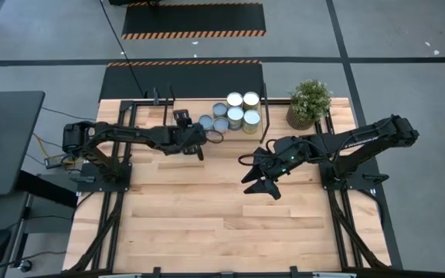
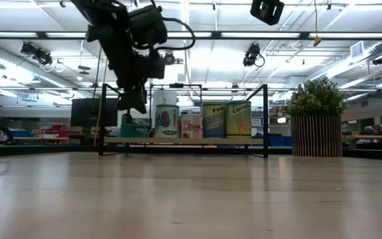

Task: Pick and place cans onto a shelf
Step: Put the green tuna can on the shelf

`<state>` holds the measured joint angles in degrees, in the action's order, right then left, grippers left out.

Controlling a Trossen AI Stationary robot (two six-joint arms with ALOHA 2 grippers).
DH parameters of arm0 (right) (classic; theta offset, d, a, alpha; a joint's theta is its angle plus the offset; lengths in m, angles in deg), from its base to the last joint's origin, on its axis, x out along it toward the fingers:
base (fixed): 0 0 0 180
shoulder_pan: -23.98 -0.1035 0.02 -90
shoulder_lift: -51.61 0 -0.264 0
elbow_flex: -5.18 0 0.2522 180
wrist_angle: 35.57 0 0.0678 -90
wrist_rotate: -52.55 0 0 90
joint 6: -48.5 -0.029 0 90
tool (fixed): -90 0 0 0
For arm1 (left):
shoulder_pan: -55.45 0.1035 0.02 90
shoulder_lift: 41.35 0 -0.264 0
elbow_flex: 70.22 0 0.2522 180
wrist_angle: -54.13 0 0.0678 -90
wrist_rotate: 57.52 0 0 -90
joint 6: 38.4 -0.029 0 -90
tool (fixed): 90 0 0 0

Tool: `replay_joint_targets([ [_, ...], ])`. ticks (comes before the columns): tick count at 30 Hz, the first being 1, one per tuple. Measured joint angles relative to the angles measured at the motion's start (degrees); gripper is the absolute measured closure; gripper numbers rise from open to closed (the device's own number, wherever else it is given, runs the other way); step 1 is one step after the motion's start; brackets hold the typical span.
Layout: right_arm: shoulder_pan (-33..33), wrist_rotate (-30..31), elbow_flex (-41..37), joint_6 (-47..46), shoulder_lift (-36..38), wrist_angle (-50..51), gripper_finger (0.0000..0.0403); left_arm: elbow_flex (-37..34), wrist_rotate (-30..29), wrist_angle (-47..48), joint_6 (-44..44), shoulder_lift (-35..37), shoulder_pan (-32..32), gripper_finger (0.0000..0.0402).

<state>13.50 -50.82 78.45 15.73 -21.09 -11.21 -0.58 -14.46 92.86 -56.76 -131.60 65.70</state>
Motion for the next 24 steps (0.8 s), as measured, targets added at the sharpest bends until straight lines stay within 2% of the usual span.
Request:
replay_joint_targets([
  [5, 0.0, -1.3, 0.0, 1.8, 3.0, 3.3, 0.0168, 3.4, 6.0, 6.0, 2.8, 0.0, 3.5, 0.0210],
  [12, -0.2, 7.5, 0.0, 7.4, 6.8, 14.5, 0.0168, 4.9, 10.3, 12.3, 7.3, 2.3, 2.8, 0.0228],
  [17, -0.4, 8.6, -3.0, 9.0, 8.8, 13.7, 0.0168, 2.9, 15.1, 11.6, 8.2, 9.2, 0.3, 0.0270],
  [20, 0.0, 9.3, -5.4, 9.1, 10.0, 12.2, 0.0168, 1.7, 19.2, 12.2, 12.4, 12.1, 0.9, 0.0289],
  [24, 0.3, 9.4, -8.4, 9.4, 11.8, 11.7, 0.0168, 0.7, 21.7, 14.3, 18.6, 13.4, 2.0, 0.0300],
])
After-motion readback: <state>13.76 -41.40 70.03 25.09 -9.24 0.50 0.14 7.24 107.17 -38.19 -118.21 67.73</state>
